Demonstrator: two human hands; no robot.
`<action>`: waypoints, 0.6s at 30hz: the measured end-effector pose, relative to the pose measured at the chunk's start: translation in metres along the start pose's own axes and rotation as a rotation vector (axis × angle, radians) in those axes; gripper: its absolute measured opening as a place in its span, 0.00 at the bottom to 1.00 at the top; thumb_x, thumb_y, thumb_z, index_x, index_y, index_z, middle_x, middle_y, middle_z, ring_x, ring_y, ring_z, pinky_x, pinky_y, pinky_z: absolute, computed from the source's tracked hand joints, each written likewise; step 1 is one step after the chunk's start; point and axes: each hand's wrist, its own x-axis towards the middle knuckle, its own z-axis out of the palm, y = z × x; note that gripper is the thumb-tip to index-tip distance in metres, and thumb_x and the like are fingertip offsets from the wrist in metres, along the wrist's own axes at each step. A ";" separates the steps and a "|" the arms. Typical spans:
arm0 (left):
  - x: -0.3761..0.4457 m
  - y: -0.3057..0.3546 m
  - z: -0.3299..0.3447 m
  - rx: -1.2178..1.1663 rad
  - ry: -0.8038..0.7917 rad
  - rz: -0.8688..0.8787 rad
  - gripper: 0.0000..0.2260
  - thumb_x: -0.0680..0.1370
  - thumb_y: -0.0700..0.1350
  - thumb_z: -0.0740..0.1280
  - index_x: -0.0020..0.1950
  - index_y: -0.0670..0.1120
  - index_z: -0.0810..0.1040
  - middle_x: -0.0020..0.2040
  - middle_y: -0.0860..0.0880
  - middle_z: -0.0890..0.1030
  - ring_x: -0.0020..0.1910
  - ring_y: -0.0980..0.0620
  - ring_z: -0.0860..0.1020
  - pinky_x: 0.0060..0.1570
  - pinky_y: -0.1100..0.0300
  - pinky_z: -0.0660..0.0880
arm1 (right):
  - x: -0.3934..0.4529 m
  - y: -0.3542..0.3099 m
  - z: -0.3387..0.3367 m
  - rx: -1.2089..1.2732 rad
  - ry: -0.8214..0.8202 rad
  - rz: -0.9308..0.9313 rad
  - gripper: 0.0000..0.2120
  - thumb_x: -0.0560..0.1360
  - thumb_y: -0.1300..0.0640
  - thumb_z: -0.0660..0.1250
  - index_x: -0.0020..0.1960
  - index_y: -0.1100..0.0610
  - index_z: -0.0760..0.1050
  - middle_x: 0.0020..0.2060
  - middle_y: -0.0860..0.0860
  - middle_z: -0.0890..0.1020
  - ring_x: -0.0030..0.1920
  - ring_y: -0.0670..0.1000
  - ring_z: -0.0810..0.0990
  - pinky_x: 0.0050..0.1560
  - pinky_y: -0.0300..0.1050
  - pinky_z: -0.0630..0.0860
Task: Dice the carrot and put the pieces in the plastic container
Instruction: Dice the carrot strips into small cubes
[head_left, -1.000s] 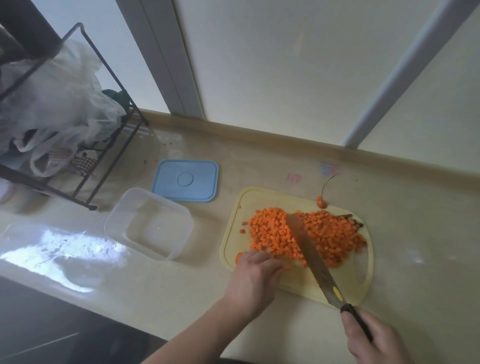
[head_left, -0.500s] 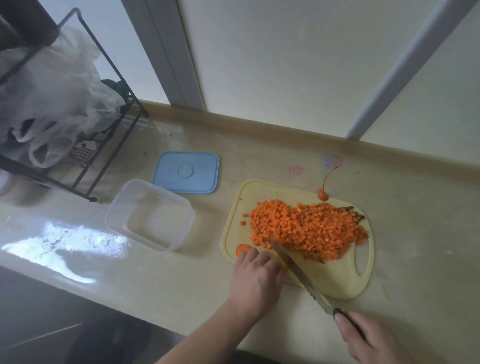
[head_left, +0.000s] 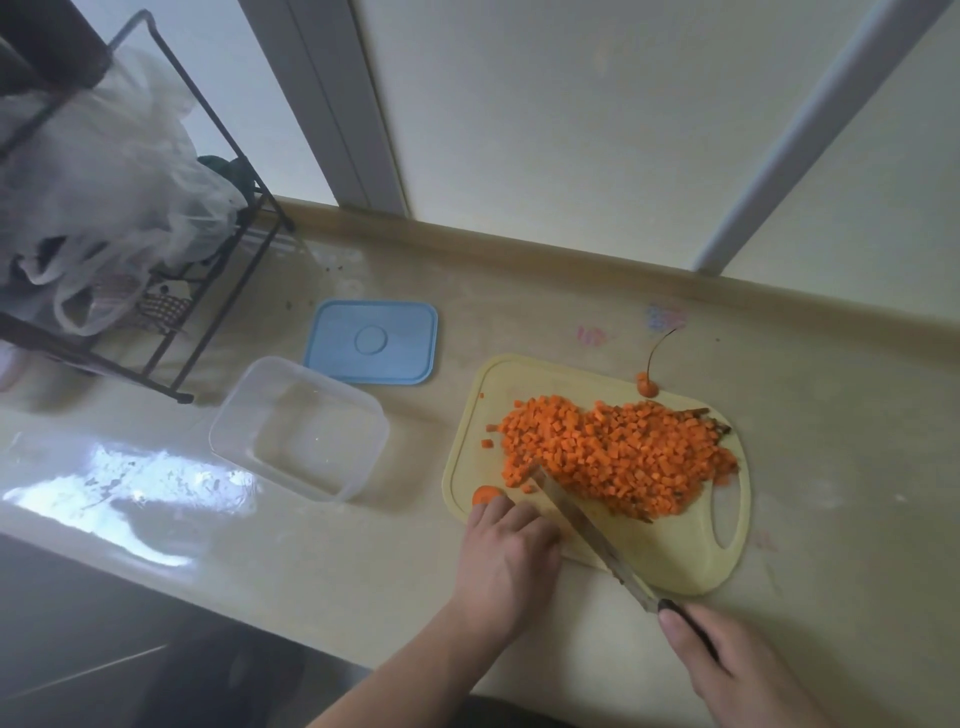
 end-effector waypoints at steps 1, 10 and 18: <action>0.000 0.000 0.000 -0.004 0.002 -0.005 0.02 0.71 0.49 0.71 0.40 0.52 0.83 0.36 0.56 0.77 0.39 0.50 0.72 0.43 0.57 0.67 | -0.001 -0.001 -0.002 0.008 0.003 -0.024 0.13 0.75 0.39 0.63 0.42 0.46 0.78 0.27 0.45 0.79 0.32 0.43 0.79 0.37 0.36 0.73; -0.002 -0.002 -0.002 -0.072 0.105 0.025 0.07 0.76 0.53 0.68 0.42 0.53 0.84 0.37 0.57 0.79 0.40 0.52 0.70 0.43 0.59 0.65 | -0.002 0.001 -0.003 -0.012 -0.003 0.006 0.39 0.61 0.17 0.48 0.38 0.53 0.72 0.29 0.54 0.77 0.29 0.47 0.76 0.36 0.42 0.74; 0.000 0.001 -0.001 0.001 0.072 0.027 0.06 0.75 0.52 0.69 0.41 0.54 0.85 0.36 0.57 0.80 0.38 0.50 0.71 0.43 0.57 0.63 | 0.007 0.006 0.004 -0.048 -0.003 -0.018 0.34 0.68 0.24 0.46 0.50 0.45 0.79 0.42 0.41 0.83 0.45 0.35 0.79 0.45 0.30 0.73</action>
